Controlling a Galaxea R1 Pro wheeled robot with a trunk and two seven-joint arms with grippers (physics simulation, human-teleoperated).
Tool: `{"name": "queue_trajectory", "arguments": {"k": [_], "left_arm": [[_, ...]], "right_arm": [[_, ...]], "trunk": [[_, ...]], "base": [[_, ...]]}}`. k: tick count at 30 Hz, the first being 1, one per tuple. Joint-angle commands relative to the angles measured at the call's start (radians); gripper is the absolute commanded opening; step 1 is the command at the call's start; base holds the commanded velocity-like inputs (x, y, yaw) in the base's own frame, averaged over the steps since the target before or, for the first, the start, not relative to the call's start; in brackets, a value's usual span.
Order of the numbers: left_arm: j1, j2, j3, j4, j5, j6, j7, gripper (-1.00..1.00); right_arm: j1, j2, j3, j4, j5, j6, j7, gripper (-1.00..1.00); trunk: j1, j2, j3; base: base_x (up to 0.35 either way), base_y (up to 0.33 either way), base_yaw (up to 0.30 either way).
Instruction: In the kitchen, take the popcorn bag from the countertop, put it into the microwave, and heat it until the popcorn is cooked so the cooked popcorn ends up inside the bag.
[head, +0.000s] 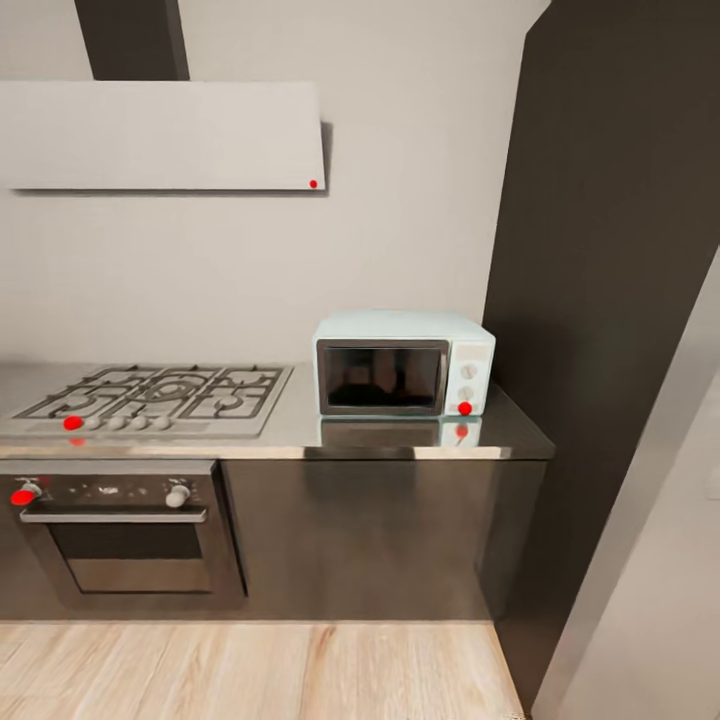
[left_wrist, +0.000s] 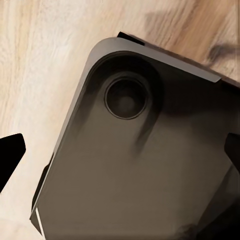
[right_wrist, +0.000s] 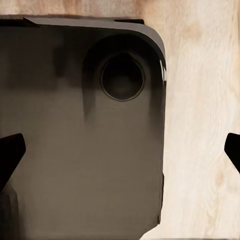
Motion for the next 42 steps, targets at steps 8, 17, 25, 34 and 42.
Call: {"name": "queue_trajectory", "arguments": {"k": [8,17,25,34,42], "left_arm": [[0.000,0.000,0.003,-0.001,0.002,-0.002,0.001,1.00],[0.000,0.003,0.005,-0.001,0.005,-0.001,0.003,1.00],[0.000,0.002,0.015,-0.001,0.005,-0.002,0.003,1.00],[0.000,0.001,0.015,-0.001,0.005,-0.002,0.003,1.00],[0.000,0.001,0.015,-0.001,0.005,-0.002,0.002,1.00]], "right_arm": [[0.000,0.000,0.004,0.000,0.003,-0.002,0.000,1.00],[0.000,-0.001,0.011,-0.001,0.008,0.000,0.000,1.00],[0.000,0.000,0.011,-0.001,0.008,0.003,0.000,1.00],[0.000,-0.002,0.011,-0.001,0.012,0.000,0.000,1.00],[0.000,0.000,0.011,-0.001,0.016,0.005,0.013,1.00]], "trunk": [[0.000,0.000,-0.001],[0.000,0.000,-0.001],[0.000,0.000,-0.001],[0.000,0.000,-0.001],[0.000,0.000,-0.001]], "base": [[0.000,0.000,-0.204],[0.015,-0.186,-0.006],[0.030,-0.051,0.043],[0.000,-0.001,0.111],[0.000,0.000,0.001]]}}
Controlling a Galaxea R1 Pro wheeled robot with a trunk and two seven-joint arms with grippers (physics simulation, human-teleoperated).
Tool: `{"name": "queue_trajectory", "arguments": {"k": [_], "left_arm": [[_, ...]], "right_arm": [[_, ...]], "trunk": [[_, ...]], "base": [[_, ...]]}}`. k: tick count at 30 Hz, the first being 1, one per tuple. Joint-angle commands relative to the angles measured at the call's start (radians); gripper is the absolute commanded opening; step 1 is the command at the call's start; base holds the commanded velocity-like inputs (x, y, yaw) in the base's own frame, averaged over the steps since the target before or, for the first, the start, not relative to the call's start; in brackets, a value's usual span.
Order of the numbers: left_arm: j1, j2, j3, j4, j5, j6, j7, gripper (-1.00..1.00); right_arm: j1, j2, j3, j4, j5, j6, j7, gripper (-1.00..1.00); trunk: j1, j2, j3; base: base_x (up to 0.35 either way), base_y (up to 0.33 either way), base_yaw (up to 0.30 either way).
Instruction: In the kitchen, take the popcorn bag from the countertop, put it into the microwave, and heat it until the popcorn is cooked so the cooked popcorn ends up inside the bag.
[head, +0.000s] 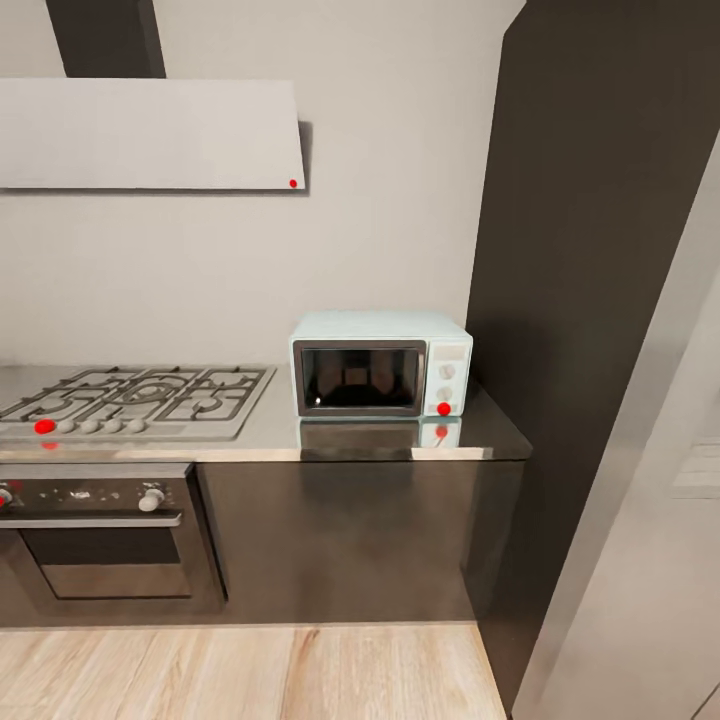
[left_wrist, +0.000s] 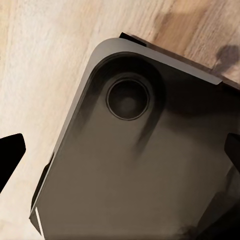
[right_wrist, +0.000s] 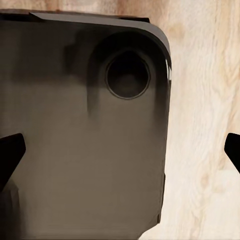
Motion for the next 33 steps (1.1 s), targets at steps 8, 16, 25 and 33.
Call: {"name": "queue_trajectory", "arguments": {"k": [8,16,25,33], "left_arm": [[0.000,-0.001,0.005,-0.002,-0.001,-0.001,0.002,1.00],[0.000,-0.001,0.005,-0.002,-0.001,-0.001,0.001,1.00],[0.000,-0.002,0.005,-0.002,-0.002,-0.001,0.001,1.00],[0.000,-0.002,0.002,-0.002,-0.001,0.000,-0.001,1.00]], "right_arm": [[0.000,-0.011,-0.002,-0.258,0.061,0.023,0.004,1.00],[-0.049,0.015,-0.004,-0.965,0.093,0.574,0.061,1.00],[-0.469,0.090,-0.009,-1.188,0.077,0.999,0.074,1.00],[-0.856,0.123,-0.004,-1.315,0.051,1.030,0.063,1.00]], "trunk": [[0.000,0.000,-0.001],[0.000,0.000,-0.001],[0.000,0.000,-0.001],[0.000,0.000,-0.001]], "base": [[0.000,0.000,0.000],[0.000,0.000,0.000],[0.000,0.000,0.000],[0.000,0.000,0.000]]}}
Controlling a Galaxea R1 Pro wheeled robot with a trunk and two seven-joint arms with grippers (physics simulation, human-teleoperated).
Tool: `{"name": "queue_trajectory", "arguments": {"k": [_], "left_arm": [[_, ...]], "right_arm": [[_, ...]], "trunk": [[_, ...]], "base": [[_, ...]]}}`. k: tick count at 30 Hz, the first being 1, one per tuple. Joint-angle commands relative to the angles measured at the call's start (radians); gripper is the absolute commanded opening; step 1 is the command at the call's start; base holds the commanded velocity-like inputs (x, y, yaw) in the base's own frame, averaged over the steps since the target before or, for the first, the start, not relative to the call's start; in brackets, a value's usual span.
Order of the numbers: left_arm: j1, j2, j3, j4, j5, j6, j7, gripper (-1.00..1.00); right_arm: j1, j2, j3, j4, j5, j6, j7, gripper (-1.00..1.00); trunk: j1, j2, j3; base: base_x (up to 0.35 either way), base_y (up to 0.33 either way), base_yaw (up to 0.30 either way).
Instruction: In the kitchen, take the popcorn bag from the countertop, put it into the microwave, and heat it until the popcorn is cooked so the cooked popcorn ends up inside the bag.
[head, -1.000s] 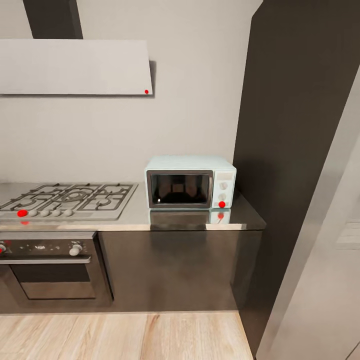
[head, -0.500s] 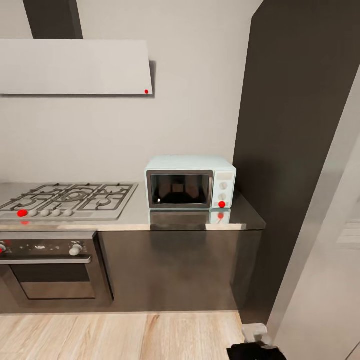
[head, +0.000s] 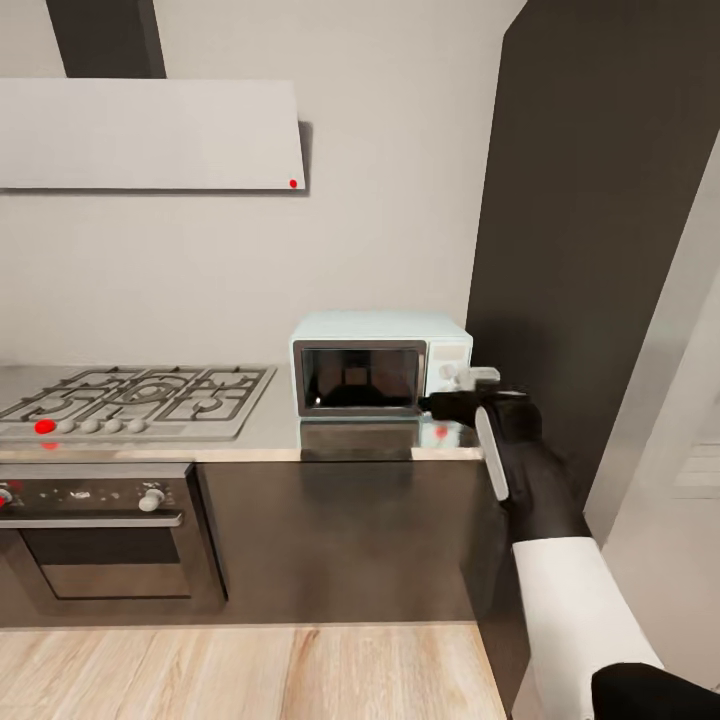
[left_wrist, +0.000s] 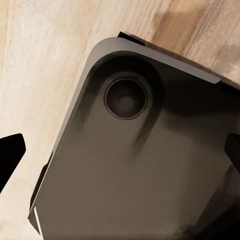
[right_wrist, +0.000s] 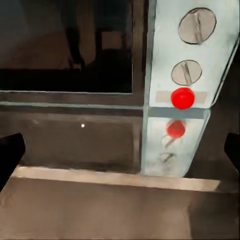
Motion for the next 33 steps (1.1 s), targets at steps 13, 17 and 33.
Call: {"name": "queue_trajectory", "arguments": {"k": [13,17,33], "left_arm": [[0.000,0.000,0.005,-0.002,-0.001,-0.002,0.002,1.00],[0.000,-0.001,0.001,-0.003,-0.005,-0.002,0.001,1.00],[0.000,0.000,0.004,-0.003,-0.004,-0.002,0.001,1.00]], "right_arm": [[0.005,-0.002,0.027,0.097,0.017,-0.175,-0.054,1.00],[0.005,-0.005,0.027,0.138,0.014,-0.230,-0.053,1.00],[0.005,-0.066,0.020,0.144,0.011,-0.240,-0.107,1.00]], "trunk": [[0.000,0.000,-0.001],[0.000,0.000,-0.001],[0.000,0.000,-0.001]], "base": [[0.000,0.000,0.000],[0.062,0.088,0.000],[0.086,0.132,0.000]]}}
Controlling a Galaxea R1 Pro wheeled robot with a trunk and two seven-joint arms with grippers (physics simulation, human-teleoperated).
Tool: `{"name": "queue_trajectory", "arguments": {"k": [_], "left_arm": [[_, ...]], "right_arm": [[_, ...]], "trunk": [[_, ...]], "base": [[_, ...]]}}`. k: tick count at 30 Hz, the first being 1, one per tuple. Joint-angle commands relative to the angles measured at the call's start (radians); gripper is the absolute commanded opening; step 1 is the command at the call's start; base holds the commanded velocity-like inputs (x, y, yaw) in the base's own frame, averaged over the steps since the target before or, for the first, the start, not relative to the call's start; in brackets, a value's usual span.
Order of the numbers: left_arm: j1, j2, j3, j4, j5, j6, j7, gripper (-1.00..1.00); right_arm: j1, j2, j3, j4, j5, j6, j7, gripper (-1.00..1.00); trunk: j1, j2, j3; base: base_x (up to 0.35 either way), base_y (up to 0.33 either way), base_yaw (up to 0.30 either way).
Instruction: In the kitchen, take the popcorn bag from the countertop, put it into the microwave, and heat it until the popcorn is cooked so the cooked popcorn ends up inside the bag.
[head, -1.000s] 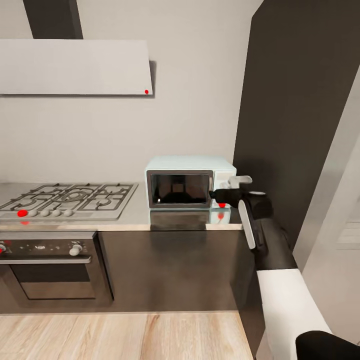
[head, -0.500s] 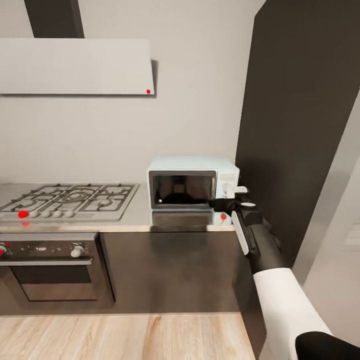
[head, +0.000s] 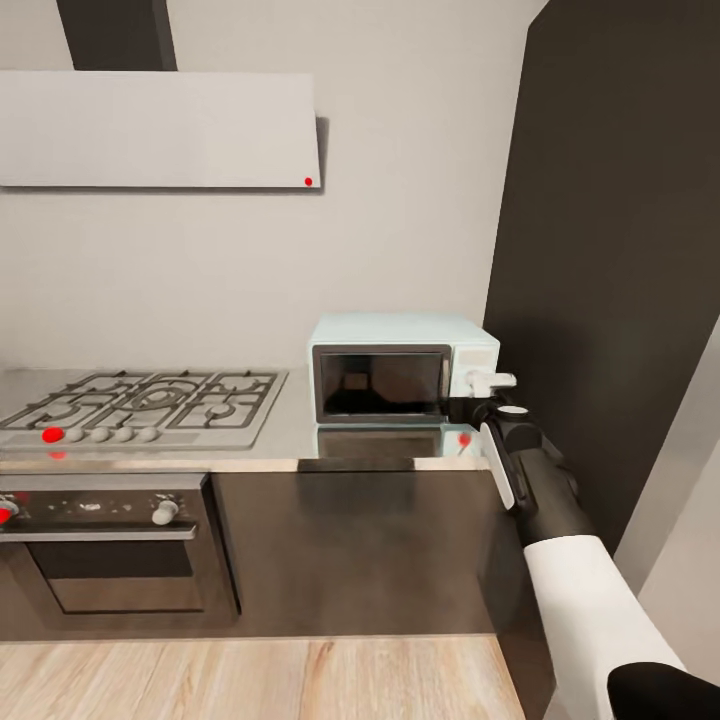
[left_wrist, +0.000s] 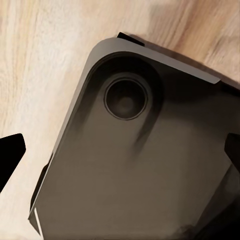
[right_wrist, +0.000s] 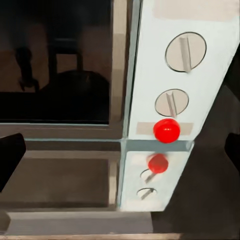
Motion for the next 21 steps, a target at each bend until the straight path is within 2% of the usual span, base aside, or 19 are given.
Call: {"name": "queue_trajectory", "arguments": {"k": [1,7,11,17,21], "left_arm": [[0.000,0.000,0.004,-0.002,0.000,-0.001,0.001,1.00],[0.000,-0.001,-0.002,-0.001,-0.004,0.000,0.001,1.00],[0.000,-0.001,-0.006,-0.001,-0.008,0.001,0.001,1.00],[0.000,-0.001,-0.005,-0.001,-0.008,0.001,0.001,1.00],[0.000,-0.001,-0.006,-0.001,-0.009,0.001,0.001,1.00]], "right_arm": [[-0.001,-0.004,0.001,-0.001,0.005,0.004,-0.002,1.00],[-0.001,-0.011,0.002,-0.002,0.006,0.002,-0.002,1.00],[-0.001,-0.011,0.002,-0.001,0.005,0.002,-0.002,1.00],[-0.001,-0.010,0.003,-0.002,0.005,0.002,-0.002,1.00],[-0.001,-0.010,0.003,-0.001,0.002,0.002,-0.002,1.00]], "trunk": [[0.000,-0.001,-0.001],[0.000,-0.001,-0.001],[0.000,-0.001,-0.001],[0.000,-0.001,-0.001],[0.000,-0.001,-0.001]], "base": [[0.000,0.000,0.000],[0.017,0.000,0.000],[0.215,0.000,0.000],[0.051,0.000,0.000],[0.261,0.000,0.000]]}}
